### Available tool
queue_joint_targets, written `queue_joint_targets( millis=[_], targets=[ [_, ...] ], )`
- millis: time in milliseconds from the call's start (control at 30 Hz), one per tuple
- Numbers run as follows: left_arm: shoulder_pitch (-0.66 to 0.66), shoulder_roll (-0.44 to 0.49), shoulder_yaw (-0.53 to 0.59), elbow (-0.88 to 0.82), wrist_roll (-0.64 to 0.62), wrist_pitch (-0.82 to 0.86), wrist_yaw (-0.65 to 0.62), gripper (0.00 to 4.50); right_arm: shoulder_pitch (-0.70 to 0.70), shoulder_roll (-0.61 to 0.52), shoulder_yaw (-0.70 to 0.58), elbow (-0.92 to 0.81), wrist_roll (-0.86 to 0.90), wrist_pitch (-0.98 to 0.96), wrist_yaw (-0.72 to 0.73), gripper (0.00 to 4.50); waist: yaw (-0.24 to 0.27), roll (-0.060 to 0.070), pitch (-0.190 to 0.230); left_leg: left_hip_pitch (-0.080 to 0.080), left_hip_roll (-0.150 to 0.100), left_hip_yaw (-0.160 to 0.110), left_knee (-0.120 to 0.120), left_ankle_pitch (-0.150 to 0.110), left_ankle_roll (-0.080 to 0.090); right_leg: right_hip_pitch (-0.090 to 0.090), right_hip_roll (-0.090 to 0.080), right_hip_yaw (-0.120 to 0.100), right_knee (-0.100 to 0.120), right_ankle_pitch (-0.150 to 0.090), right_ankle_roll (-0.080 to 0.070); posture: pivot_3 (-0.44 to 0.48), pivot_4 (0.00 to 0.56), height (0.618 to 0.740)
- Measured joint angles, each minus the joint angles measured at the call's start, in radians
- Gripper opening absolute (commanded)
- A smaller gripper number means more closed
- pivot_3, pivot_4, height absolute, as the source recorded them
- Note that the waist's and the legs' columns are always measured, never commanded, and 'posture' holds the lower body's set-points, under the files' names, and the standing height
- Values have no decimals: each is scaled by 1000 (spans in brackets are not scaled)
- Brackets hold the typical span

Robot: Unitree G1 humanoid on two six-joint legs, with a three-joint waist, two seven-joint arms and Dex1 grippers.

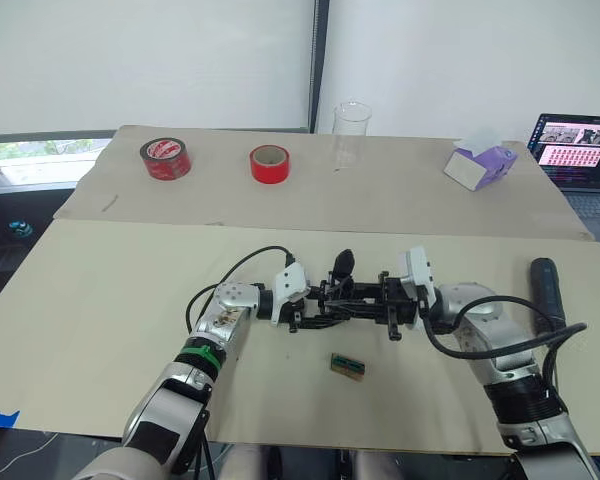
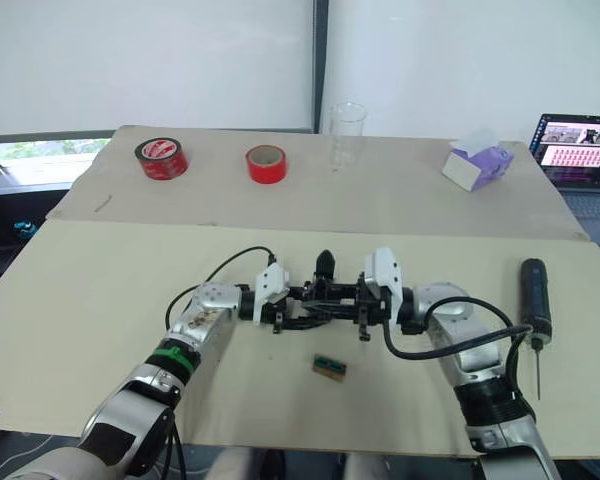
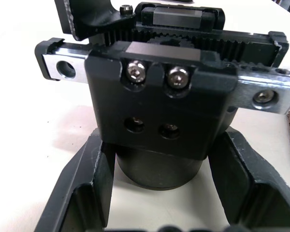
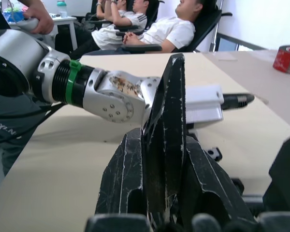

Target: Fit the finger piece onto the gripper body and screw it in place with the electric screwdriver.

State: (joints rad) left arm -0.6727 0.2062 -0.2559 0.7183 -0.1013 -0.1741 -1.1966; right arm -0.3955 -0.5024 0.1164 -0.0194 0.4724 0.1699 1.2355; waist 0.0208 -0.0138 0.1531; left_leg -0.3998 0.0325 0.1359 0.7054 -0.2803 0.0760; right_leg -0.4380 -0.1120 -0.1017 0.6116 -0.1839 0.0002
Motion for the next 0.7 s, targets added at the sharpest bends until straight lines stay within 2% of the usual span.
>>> queue_joint_targets(
  millis=[300,700],
  targets=[
    [5,8,0,-9,0,1,0,2275,-20,38,2,95,-54,-69,3,449,-7,0,0,0,0,0,0,0,0,0,0,0,0,0,0,0,150,740],
    [9,16,-5,-15,0,2,6,2275,-26,44,14,102,-59,-48,8,449,-10,1,-2,2,0,0,0,0,0,1,0,0,1,0,0,0,150,740]
  ],
)
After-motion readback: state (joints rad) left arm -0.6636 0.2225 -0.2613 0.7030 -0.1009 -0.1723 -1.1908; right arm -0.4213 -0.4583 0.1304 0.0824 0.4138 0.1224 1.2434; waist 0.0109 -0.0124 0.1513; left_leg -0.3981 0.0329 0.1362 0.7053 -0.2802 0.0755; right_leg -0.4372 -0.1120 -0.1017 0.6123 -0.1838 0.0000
